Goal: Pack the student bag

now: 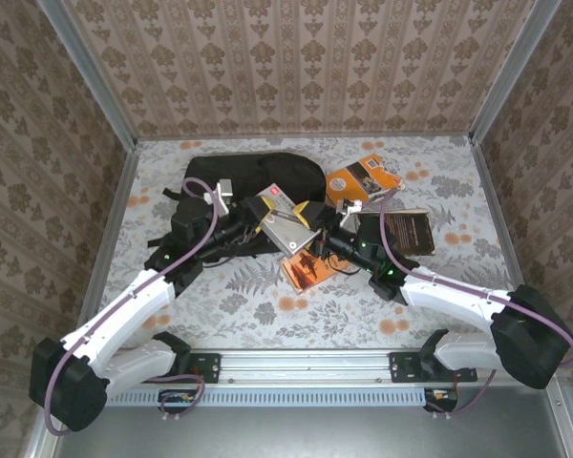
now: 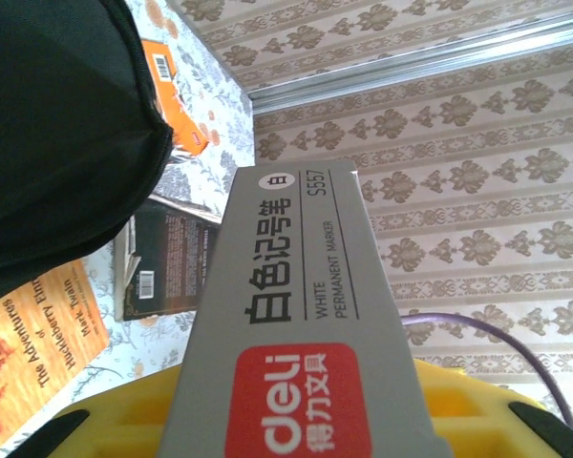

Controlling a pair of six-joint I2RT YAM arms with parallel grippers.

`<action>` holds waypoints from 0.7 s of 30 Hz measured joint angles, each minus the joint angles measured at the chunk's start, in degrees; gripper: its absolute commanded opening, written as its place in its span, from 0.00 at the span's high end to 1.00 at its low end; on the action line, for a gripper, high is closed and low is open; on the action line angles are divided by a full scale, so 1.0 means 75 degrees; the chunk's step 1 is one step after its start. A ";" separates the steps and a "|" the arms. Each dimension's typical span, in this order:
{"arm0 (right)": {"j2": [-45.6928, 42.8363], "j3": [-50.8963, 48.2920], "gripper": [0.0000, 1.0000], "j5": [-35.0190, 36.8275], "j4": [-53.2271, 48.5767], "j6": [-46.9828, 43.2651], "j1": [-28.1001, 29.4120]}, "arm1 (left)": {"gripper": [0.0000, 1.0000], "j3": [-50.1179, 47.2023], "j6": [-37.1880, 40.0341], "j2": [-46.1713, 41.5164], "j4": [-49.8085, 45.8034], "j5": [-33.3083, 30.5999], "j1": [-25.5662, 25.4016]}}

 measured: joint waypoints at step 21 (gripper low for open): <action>-0.1049 -0.0254 0.59 0.0096 -0.0501 -0.0527 -0.0125 | 0.11 0.0542 0.0589 0.0009 -0.0866 -0.0221 0.0000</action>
